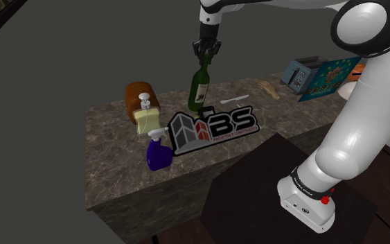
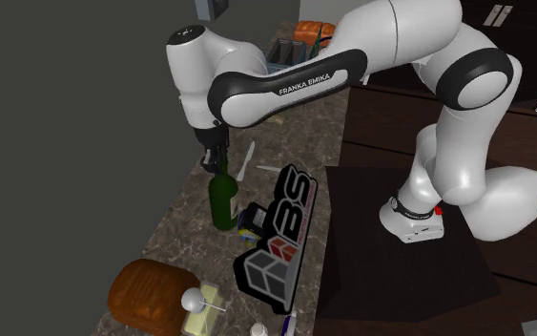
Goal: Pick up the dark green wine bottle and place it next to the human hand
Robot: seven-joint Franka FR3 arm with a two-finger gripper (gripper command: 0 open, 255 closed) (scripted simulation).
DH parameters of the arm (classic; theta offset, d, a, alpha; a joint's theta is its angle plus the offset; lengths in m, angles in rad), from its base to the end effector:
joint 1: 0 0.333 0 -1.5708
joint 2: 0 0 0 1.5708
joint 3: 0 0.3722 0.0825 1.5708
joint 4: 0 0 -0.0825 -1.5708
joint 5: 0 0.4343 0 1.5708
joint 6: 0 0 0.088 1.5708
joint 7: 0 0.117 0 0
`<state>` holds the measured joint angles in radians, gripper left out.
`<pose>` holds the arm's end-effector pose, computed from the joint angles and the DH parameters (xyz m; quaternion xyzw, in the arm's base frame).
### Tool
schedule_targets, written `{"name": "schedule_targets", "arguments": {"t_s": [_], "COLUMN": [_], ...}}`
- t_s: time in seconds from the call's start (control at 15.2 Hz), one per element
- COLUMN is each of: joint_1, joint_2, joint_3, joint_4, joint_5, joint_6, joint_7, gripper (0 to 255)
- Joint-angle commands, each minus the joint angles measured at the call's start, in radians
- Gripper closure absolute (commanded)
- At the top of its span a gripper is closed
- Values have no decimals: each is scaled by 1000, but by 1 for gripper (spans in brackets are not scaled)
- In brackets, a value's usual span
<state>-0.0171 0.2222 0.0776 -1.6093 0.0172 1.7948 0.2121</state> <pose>0.6858 0.0386 0.5259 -0.9966 0.0786 0.0202 0.0143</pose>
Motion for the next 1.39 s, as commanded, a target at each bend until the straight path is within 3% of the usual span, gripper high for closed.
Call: {"name": "schedule_targets", "arguments": {"t_s": [0.0, 0.99, 1.32], "joint_1": [-1, 1, -63], "joint_2": [0, 21, -89], "joint_3": [0, 0, -40], "joint_4": [26, 247, 99], "joint_5": [0, -2, 8], "joint_6": [-25, -226, -191], "joint_7": [-1, 5, -99], "gripper": [255, 255, 255]}}
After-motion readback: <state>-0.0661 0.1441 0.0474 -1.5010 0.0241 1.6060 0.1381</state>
